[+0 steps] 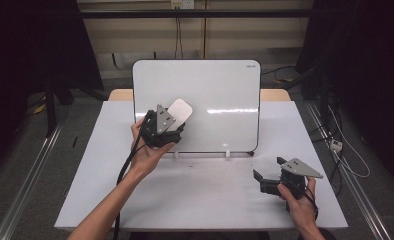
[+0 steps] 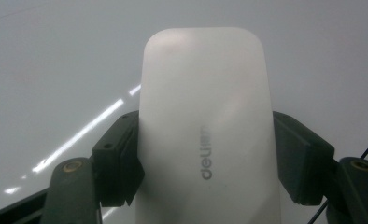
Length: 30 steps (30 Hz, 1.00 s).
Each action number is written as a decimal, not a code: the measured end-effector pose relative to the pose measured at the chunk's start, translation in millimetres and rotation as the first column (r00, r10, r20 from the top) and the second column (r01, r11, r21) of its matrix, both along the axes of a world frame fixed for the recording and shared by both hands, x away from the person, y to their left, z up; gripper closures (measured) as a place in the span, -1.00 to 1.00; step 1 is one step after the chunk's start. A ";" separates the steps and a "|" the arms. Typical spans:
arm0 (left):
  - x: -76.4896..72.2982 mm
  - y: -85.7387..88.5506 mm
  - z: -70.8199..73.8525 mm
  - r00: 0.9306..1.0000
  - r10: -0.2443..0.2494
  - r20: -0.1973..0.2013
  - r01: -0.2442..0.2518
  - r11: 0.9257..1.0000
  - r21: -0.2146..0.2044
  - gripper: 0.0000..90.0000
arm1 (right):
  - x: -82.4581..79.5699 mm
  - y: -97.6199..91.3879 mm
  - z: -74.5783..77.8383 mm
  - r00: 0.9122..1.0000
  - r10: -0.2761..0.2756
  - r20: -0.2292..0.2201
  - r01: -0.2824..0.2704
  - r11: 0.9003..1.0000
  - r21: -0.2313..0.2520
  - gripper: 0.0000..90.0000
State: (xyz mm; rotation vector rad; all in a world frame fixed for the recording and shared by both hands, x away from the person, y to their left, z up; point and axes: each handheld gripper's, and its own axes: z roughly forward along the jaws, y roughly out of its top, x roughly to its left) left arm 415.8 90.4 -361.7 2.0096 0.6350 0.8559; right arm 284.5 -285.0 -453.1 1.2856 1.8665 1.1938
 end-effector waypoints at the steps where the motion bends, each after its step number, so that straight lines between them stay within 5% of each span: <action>1: -0.3 2.8 -1.6 1.000 0.008 0.000 -0.008 1.000 -0.003 -0.31 | -0.1 0.5 -0.1 1.000 0.003 -0.003 -0.003 1.000 0.001 -0.90; 7: -1.7 18.2 -11.1 0.999 0.041 -0.022 -0.041 0.999 0.011 -0.31 | 2.3 1.0 -1.0 1.000 0.003 -0.006 -0.003 1.000 0.000 -0.90; 20: -9.0 39.9 -20.1 0.996 0.086 -0.005 -0.085 0.995 0.044 -0.31 | 1.6 6.4 1.1 1.000 0.003 -0.001 -0.003 1.000 -0.017 -0.90; 30: -6.4 56.2 -44.2 0.993 0.116 -0.031 -0.113 0.990 0.083 -0.31 | 3.5 9.9 0.7 1.000 0.010 -0.007 -0.010 1.000 -0.018 -0.90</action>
